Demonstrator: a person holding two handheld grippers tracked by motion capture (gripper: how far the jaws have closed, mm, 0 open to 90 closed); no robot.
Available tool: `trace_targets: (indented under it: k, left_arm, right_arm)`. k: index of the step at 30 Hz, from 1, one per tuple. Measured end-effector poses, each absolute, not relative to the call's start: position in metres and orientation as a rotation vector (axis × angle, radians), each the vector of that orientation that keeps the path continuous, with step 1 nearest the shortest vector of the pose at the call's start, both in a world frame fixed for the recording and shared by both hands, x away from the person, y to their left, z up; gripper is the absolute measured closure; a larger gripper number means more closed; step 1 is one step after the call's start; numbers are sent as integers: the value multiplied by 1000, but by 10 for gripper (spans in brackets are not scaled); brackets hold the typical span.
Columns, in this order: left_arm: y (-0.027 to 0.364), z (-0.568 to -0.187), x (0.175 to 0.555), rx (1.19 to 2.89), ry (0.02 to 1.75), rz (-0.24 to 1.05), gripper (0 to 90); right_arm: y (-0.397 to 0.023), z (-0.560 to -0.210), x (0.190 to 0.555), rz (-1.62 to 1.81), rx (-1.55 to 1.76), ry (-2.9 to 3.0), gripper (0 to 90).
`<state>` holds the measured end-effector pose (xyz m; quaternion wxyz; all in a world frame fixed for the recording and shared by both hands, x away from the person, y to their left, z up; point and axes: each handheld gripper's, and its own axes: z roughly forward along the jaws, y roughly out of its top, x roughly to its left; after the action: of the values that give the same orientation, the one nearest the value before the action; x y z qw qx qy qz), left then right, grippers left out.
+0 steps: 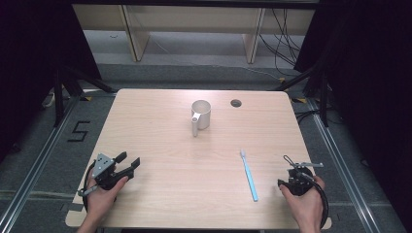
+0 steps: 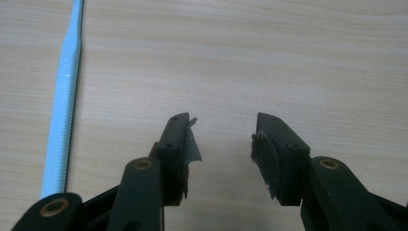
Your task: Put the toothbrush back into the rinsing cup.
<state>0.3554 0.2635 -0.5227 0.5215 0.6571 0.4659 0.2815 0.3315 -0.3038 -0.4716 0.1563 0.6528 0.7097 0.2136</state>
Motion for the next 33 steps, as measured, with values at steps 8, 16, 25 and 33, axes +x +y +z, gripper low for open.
trace_targets:
  k: [8,16,25,33]
  left_arm:
    - [261,-523,356,1591,1116,680,371]
    - [262,-523,356,1594,1103,679,370]
    - [264,-523,356,1577,1110,658,364]
    - [262,-523,356,1588,1104,668,367]
  right_arm:
    - [-305,-468,330,602,1881,2017,588]
    - [-295,-455,330,585,1978,1959,610]
    - [-288,-444,338,572,1871,2123,654]
    - [-277,-436,353,455,1913,2202,664]
